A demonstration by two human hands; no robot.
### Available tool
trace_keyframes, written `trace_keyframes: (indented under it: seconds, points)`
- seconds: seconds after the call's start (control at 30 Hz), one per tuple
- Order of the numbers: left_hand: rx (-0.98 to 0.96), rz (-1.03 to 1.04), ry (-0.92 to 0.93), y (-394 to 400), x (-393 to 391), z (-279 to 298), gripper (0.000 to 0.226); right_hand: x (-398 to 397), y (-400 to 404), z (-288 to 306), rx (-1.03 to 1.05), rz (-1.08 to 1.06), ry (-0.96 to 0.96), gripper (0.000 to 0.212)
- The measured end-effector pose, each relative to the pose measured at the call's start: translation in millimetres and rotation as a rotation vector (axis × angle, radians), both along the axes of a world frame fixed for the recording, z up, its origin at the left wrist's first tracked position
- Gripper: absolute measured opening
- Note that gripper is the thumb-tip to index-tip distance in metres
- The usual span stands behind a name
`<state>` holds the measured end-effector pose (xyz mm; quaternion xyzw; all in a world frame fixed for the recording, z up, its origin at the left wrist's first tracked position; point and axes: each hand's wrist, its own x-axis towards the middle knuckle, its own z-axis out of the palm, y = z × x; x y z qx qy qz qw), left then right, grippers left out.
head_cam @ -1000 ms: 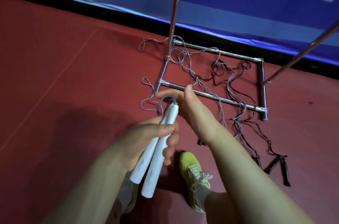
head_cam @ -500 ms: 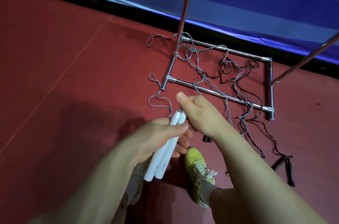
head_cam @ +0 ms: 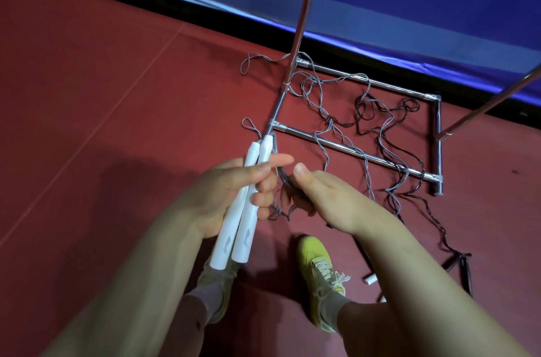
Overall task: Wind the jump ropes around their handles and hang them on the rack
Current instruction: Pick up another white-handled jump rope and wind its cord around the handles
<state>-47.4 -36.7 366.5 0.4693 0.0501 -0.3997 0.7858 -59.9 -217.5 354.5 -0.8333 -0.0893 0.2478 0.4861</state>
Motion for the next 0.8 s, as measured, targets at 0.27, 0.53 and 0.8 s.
trace_keyframes:
  seconds: [0.27, 0.53, 0.8]
  points:
    - [0.252, 0.03, -0.059, 9, 5, -3, 0.033, -4, -9, 18, -0.043, 0.111, -0.049, 0.026]
    - [0.576, -0.416, -0.255, -7, -7, -9, 0.02, -6, -11, 21, 0.078, 0.009, -0.243, 0.005]
    - [0.363, -0.689, -0.204, -25, -22, -6, 0.022, 0, -12, 10, 0.27, 0.01, 0.063, 0.016]
